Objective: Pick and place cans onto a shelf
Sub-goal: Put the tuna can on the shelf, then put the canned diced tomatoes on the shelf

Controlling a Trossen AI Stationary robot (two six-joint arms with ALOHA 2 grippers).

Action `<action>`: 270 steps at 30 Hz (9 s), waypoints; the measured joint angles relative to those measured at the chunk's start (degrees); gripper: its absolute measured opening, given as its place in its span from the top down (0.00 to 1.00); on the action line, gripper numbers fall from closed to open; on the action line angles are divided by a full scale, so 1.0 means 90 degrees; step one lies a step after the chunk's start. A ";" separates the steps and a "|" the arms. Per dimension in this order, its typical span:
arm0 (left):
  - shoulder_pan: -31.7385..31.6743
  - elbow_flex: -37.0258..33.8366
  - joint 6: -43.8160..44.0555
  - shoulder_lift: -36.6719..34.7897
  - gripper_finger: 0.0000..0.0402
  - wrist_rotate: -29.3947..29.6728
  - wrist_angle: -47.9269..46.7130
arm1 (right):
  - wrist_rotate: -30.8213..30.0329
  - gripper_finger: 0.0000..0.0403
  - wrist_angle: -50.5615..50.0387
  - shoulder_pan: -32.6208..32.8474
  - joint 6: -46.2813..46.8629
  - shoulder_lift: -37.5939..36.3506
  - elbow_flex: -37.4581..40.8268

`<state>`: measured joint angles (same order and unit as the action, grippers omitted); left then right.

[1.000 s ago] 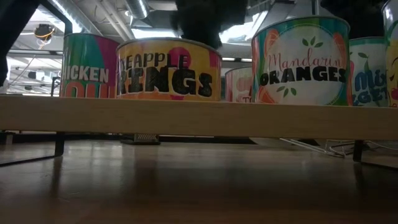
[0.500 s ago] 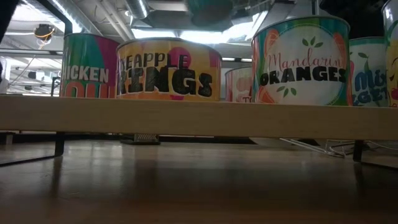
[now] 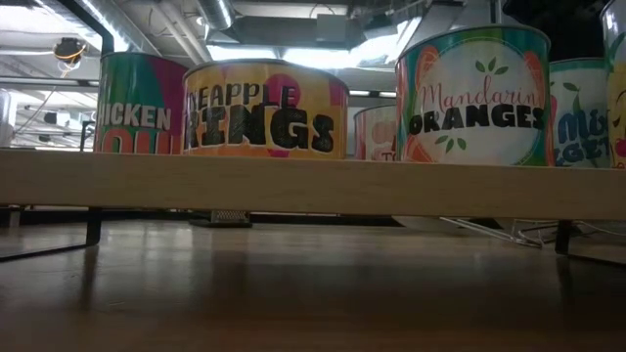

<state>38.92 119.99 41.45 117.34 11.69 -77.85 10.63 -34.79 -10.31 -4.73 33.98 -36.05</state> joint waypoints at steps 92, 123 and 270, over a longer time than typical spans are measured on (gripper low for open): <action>-0.3796 -0.2932 -0.6821 -0.2454 0.86 -0.1805 0.3361 | -0.0063 0.75 0.0360 -0.0002 0.1109 0.0004 -0.0007; -0.5747 -0.6796 -0.7126 -0.3657 0.86 -0.2758 0.6758 | 0.1481 0.59 -0.4496 0.0080 0.7678 0.0699 -0.3178; -0.5720 -0.6796 -0.6944 -0.3650 0.87 -0.2714 0.6761 | -0.2377 0.96 -0.2374 0.0154 -0.0750 0.4612 -0.3874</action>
<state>-12.56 58.83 -21.05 84.49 -12.74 -17.00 -10.76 -56.16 -8.92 -11.48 75.48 -70.92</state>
